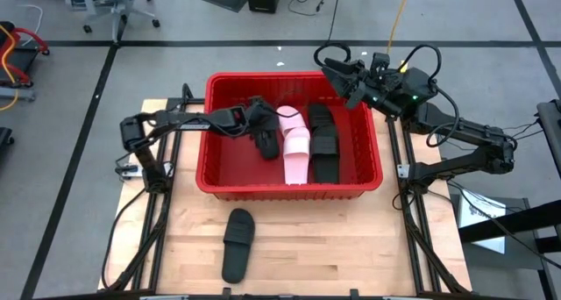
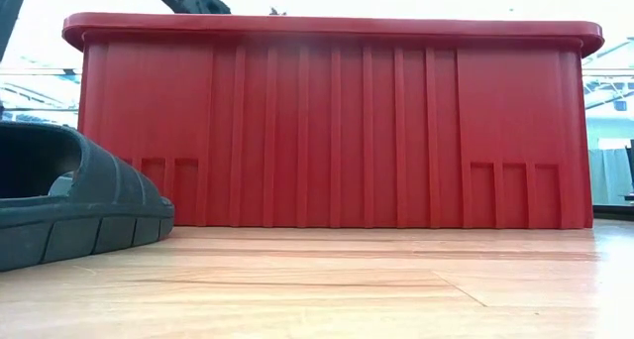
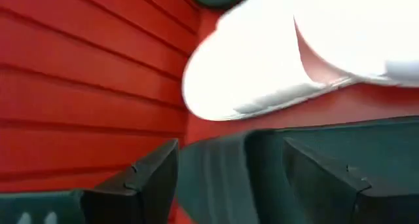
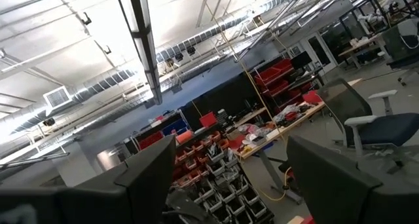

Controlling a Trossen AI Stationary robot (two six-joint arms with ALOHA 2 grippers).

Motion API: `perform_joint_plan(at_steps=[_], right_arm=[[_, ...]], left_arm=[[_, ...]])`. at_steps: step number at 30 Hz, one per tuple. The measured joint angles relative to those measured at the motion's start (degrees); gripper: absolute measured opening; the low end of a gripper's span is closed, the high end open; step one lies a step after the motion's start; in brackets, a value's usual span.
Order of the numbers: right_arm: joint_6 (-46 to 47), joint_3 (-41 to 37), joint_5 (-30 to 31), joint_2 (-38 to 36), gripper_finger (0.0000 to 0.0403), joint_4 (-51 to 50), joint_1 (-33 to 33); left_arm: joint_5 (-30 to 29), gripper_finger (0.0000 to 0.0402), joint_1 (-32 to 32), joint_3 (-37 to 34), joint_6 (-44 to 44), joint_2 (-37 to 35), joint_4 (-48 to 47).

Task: Pick and place slides into bin
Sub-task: Put the black slipper into the red container

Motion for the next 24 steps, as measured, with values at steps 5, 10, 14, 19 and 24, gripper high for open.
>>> perform_joint_plan(at_steps=[5, 10, 14, 19, 24], right_arm=[[-0.83, 0.0, 0.05, 0.0, 0.0281, 0.0, 0.0], [-1.64, 0.0, 0.07, 0.0, 0.0281, -0.02, 0.0], [-2.99, 0.0, 0.12, 0.0, 0.0281, -0.13, 0.0], [-3.39, 0.01, 0.14, 0.47, 0.0281, -0.27, -0.01], [-4.02, 0.07, 0.14, 1.05, 0.0281, -0.04, -0.02]], left_arm=[[-0.72, 0.0261, -1.96, 1.61, -3.05, -7.22, -3.22], [-0.1, 0.0256, -4.22, 2.83, -7.24, -15.39, -7.7], [1.71, 0.0253, -7.6, 2.94, -8.29, -22.54, -9.44], [1.73, 0.0255, -13.45, 2.97, -9.45, -30.86, -12.48], [1.83, 0.0255, -21.85, 2.97, -15.01, -37.96, -18.43]])
